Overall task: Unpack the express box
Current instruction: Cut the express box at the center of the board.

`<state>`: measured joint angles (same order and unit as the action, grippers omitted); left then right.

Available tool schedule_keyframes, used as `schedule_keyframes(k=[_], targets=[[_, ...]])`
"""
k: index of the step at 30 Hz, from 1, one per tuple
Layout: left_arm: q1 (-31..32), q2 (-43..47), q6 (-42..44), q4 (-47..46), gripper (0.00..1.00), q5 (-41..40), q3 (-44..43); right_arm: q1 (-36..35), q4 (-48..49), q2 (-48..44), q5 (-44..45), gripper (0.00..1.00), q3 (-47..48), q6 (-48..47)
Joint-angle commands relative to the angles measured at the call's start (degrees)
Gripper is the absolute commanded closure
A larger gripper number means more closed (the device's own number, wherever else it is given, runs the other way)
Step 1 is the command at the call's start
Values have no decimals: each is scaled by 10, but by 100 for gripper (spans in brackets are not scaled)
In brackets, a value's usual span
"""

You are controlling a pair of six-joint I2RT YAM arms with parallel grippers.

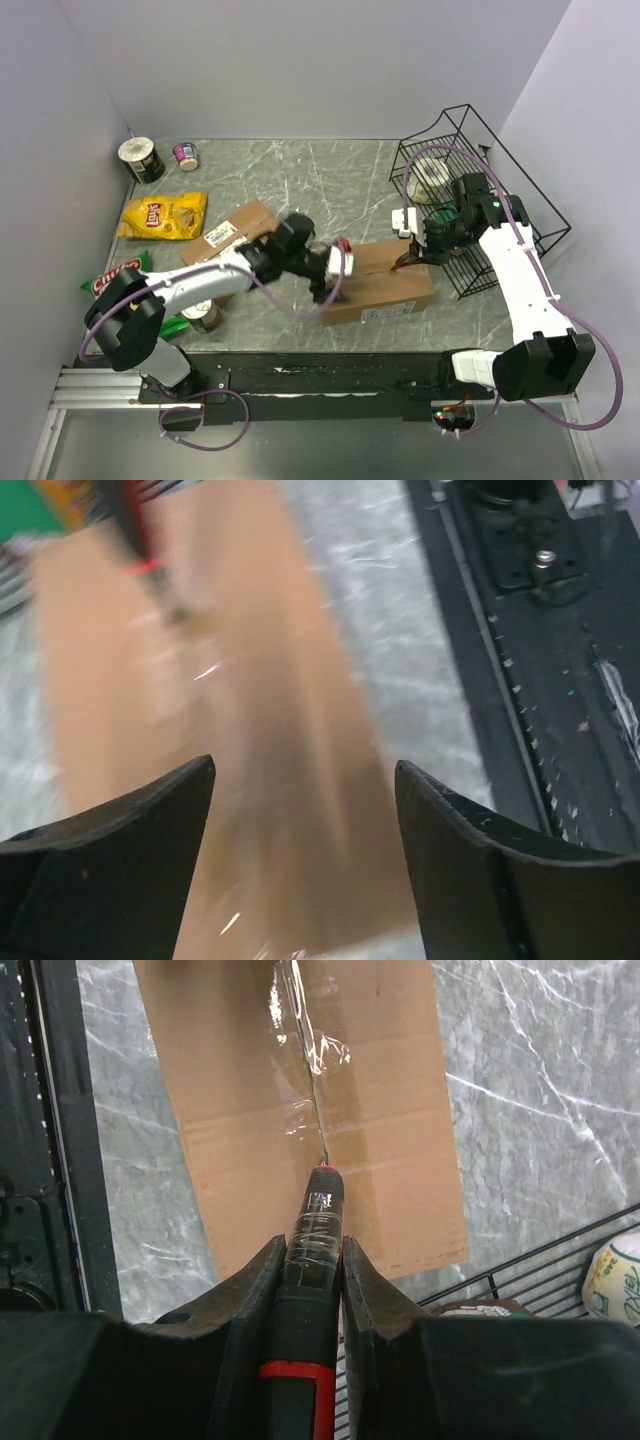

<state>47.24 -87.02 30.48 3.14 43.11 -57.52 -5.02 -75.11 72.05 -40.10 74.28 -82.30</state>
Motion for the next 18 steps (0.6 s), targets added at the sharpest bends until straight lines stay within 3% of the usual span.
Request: schedule_keyframes(k=[1, 4, 10, 18], targets=[[61, 5, -10, -193, 20, -87, 72, -9, -39, 3, 11, 100, 15, 36], [99, -21, -23, -250, 20, -165, 86, -9, -43, -2, 12, 100, 10, 42], [109, -15, 26, -228, 24, -274, 122, -15, -41, -24, 10, 100, -8, 72], [-13, 79, 106, -88, 27, -279, 174, -77, 41, -47, 23, 100, -23, 292]])
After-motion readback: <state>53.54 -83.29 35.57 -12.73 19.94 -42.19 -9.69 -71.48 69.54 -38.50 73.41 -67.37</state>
